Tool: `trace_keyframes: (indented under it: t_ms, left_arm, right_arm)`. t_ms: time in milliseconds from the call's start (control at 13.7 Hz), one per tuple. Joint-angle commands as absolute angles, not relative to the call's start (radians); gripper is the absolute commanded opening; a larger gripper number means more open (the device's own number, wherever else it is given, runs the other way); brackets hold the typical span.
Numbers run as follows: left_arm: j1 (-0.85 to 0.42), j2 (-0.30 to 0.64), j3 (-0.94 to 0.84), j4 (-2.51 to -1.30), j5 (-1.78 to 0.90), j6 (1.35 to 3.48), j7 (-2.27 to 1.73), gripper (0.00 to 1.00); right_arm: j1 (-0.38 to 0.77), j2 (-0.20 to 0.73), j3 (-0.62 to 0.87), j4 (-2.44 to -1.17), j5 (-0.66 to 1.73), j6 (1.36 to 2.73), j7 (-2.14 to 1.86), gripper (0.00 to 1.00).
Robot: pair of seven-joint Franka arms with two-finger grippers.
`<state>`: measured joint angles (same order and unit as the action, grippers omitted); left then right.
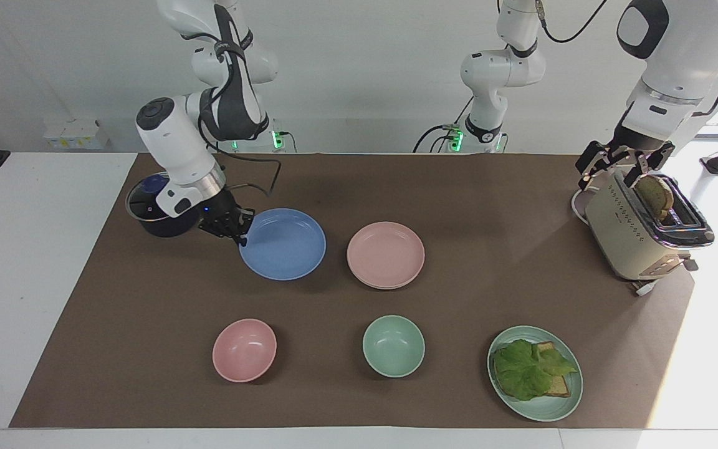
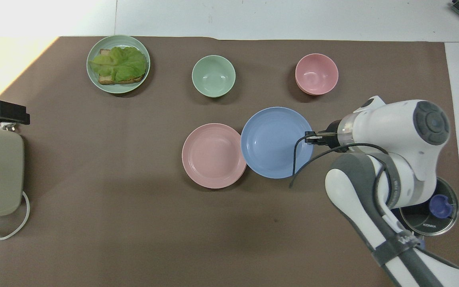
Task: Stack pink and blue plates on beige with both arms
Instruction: 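Slide the blue plate with the right gripper onto the pink plate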
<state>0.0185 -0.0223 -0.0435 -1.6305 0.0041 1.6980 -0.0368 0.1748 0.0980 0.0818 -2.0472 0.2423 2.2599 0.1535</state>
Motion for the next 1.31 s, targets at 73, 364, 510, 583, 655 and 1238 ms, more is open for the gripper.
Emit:
trace_keyframes:
  t_ms: [73, 364, 510, 583, 655, 1238]
  left_arm:
    - [0.018, -0.031, -0.041, -1.632, 0.017, 1.686, -0.034, 1.00]
    - [0.025, -0.031, -0.040, -1.632, 0.017, 1.684, -0.035, 1.00]
    - [0.025, -0.031, -0.040, -1.632, 0.017, 1.684, -0.035, 1.00]
    - [0.025, -0.031, -0.040, -1.632, 0.017, 1.684, -0.035, 1.00]
    - [0.025, -0.031, -0.040, -1.632, 0.017, 1.684, -0.035, 1.00]
    - [0.025, -0.031, -0.040, -1.632, 0.017, 1.684, -0.035, 1.00]
  right_arm:
    - [0.255, 0.164, 0.081, -2.016, 0.203, 2.286, 0.258, 0.00]
    - [0.304, 0.196, 0.081, -2.019, 0.180, 2.319, 0.264, 0.00]
    - [0.333, 0.221, 0.081, -2.017, 0.149, 2.356, 0.287, 0.00]
    - [0.354, 0.239, 0.081, -2.019, 0.138, 2.374, 0.301, 0.00]
    - [0.370, 0.241, 0.081, -2.019, 0.135, 2.384, 0.311, 0.00]
    - [0.399, 0.252, 0.084, -1.976, 0.144, 2.410, 0.325, 0.00]
